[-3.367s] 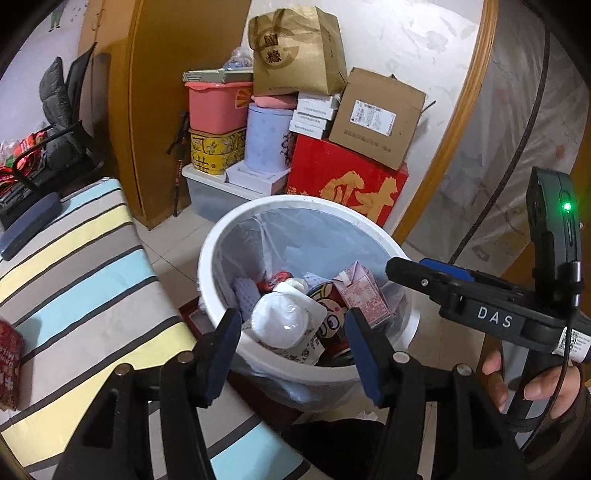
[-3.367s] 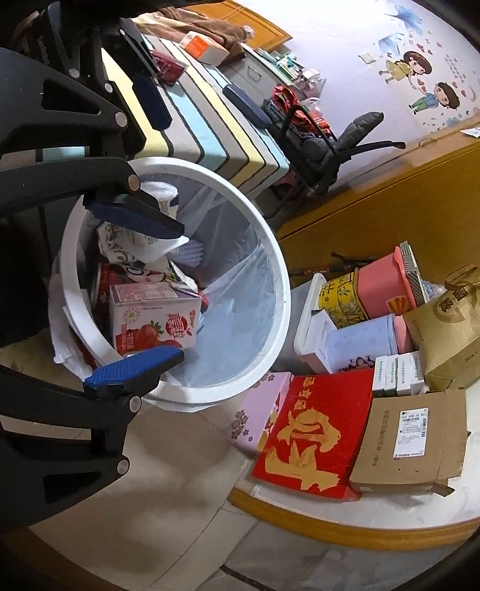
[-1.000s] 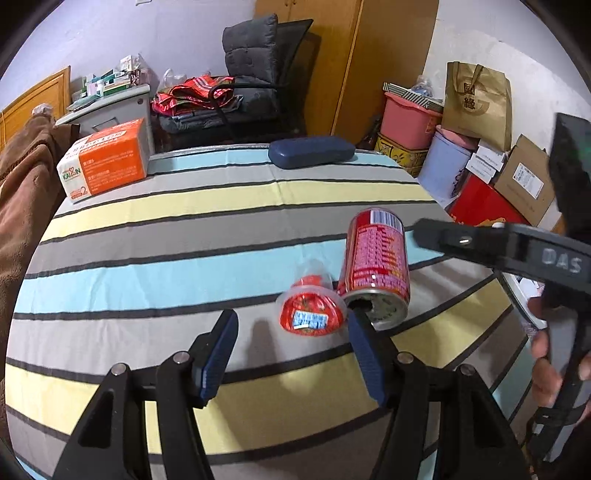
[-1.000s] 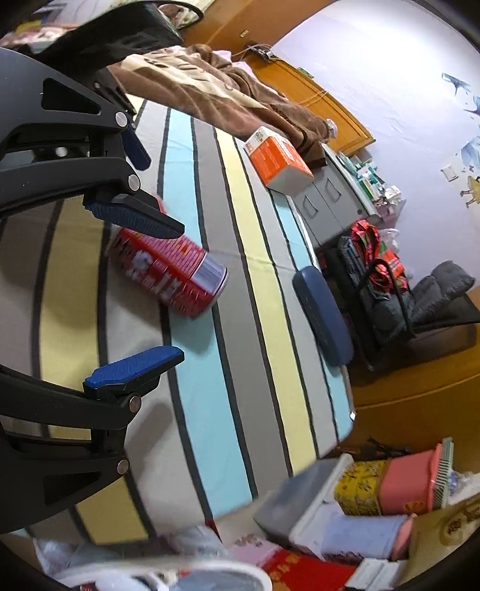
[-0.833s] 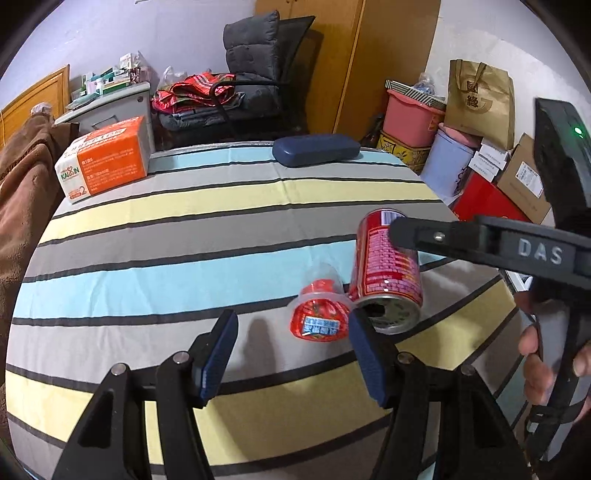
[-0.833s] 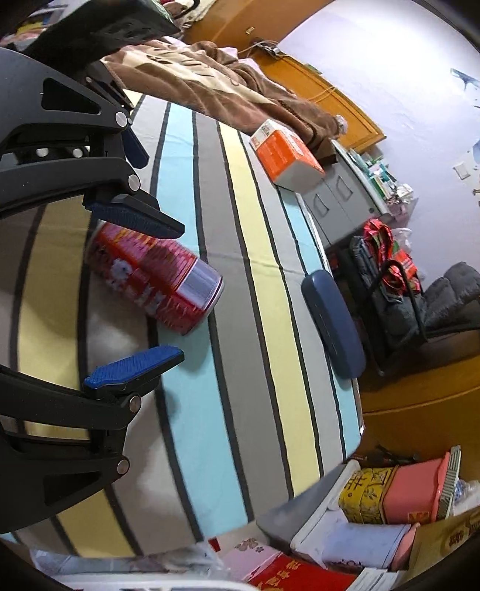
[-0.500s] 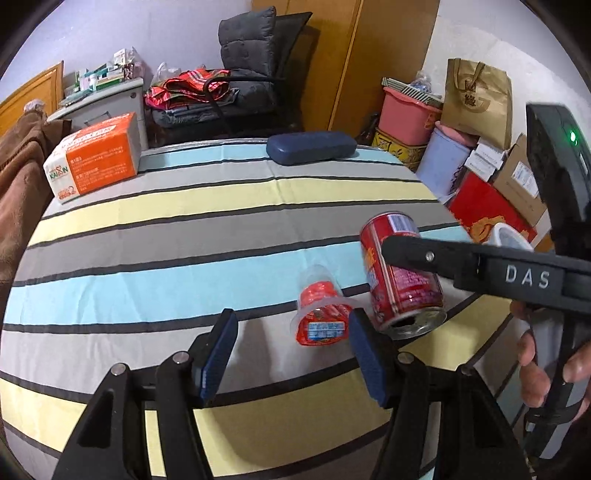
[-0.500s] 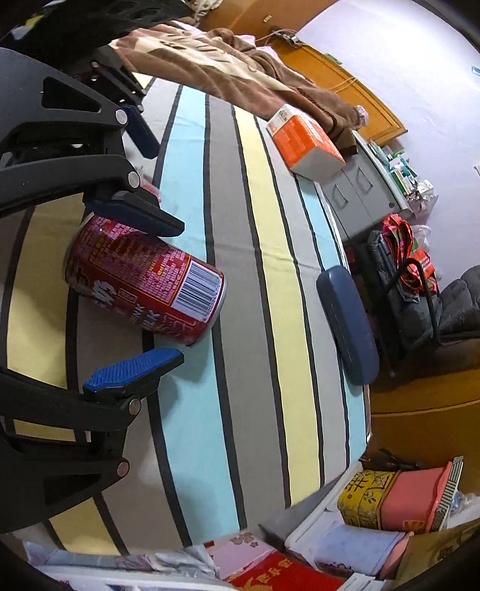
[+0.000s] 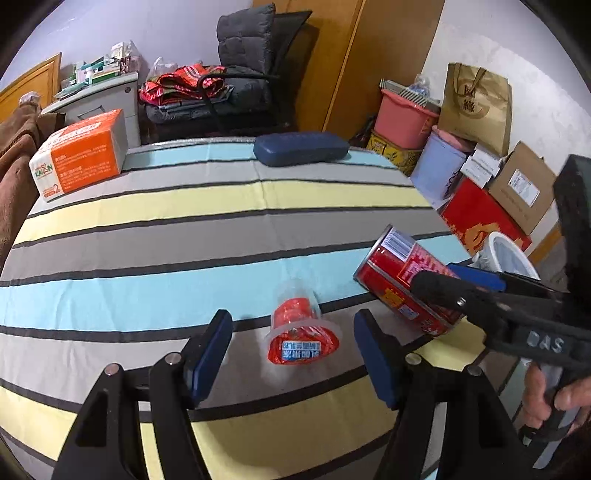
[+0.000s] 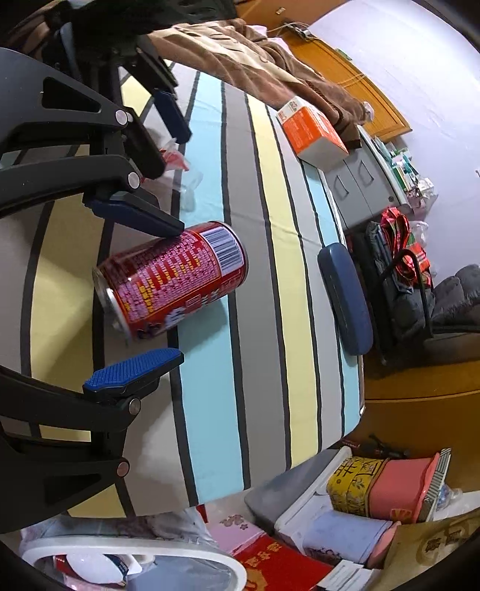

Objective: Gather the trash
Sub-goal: 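Grasp the red-capped plastic cup with the left tool while the right tool grasps the red milk can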

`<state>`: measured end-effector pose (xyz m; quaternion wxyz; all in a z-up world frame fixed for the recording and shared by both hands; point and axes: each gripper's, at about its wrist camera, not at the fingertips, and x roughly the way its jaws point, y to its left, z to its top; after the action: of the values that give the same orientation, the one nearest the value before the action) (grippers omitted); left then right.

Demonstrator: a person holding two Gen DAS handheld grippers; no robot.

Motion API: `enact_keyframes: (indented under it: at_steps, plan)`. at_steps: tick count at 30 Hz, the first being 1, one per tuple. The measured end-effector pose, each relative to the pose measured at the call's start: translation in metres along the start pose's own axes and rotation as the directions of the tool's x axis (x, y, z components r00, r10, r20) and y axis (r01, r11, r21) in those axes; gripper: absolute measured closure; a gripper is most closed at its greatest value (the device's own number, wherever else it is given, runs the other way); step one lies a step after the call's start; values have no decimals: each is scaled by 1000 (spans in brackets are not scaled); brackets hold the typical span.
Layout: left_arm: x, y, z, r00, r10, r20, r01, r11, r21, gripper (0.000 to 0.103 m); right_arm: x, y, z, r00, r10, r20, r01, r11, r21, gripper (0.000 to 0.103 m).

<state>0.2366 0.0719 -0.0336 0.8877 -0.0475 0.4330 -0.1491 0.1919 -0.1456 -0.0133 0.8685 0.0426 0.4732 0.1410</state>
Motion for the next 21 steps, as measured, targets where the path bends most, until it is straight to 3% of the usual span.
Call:
enact_keyframes:
  at_steps: [5,10,12,13,21]
  plan:
    - [7,3,-1,1000,1,-15,-2,1000,-19,35,8,5,0,998,50,-27,-52,996,-68,39]
    - [9,2,-2,1000,-3,-28,2,1000,-8,56,11,12,1,999,35,-24,-39,986,-160,39]
    - [9,0,-2,1000,4,-28,-4,1000,2,57,12,12,1,999,37,-22,-40,986,-164,39]
    - [9,0,-2,1000,7,-25,-7,1000,3,57,13,12,1,999,48,-26,-52,985,-166,45]
    - [3,-5,-3,1000,18,-12,-18,1000,17,57,8,8,-4,999,38,2,-37,987,-155,46]
